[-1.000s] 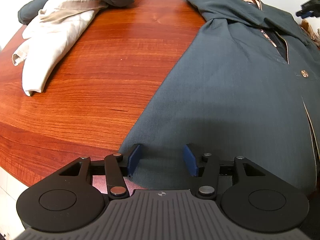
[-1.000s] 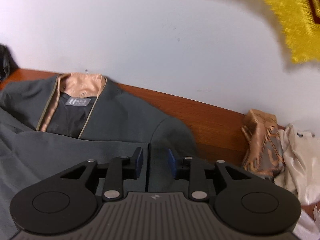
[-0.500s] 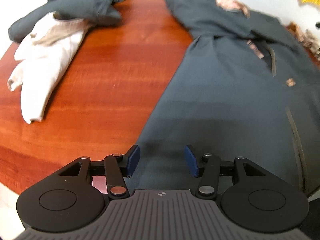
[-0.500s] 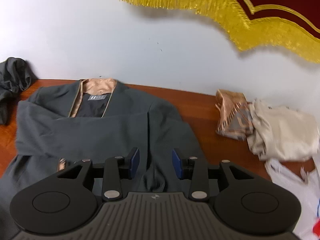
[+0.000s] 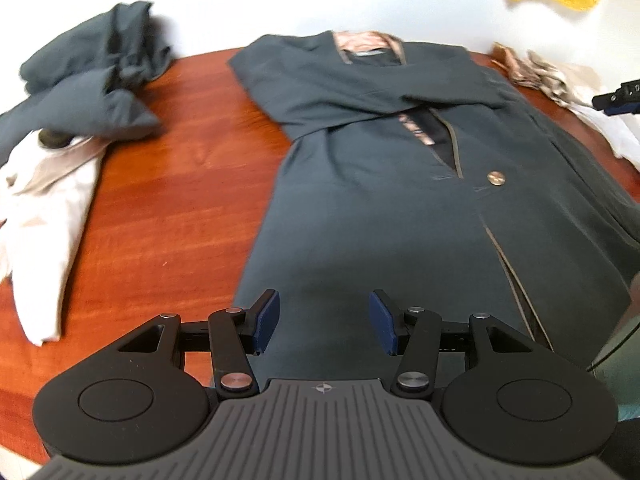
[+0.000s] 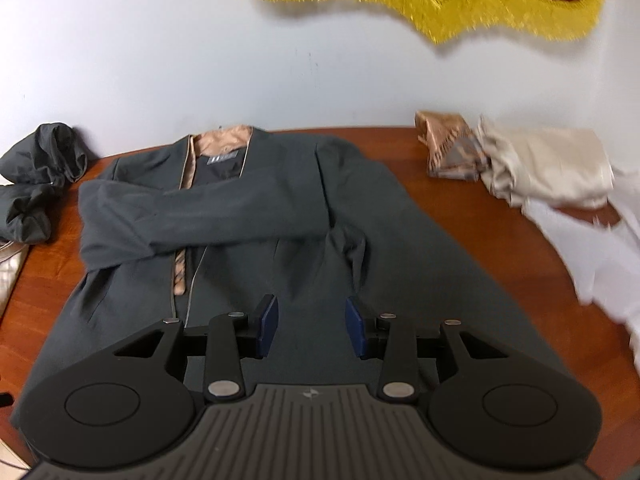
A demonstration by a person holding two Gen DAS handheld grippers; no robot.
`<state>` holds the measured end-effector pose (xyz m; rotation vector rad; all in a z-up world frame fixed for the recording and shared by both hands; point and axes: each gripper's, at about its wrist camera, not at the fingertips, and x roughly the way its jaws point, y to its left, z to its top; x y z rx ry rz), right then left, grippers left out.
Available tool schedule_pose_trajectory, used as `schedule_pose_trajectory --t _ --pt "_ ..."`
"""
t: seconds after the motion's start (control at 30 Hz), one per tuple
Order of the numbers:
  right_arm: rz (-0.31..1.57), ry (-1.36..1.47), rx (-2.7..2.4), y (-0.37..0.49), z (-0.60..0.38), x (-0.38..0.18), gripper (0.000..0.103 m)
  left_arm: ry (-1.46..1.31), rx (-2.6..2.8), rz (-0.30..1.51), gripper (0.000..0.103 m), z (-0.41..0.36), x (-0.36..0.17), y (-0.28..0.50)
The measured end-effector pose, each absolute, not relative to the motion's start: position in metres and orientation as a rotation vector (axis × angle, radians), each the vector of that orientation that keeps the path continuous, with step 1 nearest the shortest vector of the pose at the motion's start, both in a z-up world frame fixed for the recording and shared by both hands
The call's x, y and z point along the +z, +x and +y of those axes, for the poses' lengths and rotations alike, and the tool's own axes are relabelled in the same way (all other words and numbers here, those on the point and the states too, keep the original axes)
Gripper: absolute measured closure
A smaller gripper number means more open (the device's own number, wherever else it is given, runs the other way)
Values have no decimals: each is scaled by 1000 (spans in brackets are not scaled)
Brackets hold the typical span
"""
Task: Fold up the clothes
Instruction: 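Move the open left tool to the other sleeve cuff on the table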
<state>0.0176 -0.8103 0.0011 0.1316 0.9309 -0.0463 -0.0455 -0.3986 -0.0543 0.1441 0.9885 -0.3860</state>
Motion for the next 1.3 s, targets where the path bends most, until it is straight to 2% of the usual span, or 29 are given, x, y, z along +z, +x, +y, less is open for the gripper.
schedule_pose_trajectory --t 0.5,0.63,1.3 --pt "981 213 -65 -63 -813 -38 60 236 -556 942 50 -474 -48 -62" --pt "984 240 -53 -74 -829 -44 56 246 -582 931 50 -502 -46 -71" --pt "1035 285 -32 -159 -956 -62 48 315 -771 876 49 -741 -42 -128"
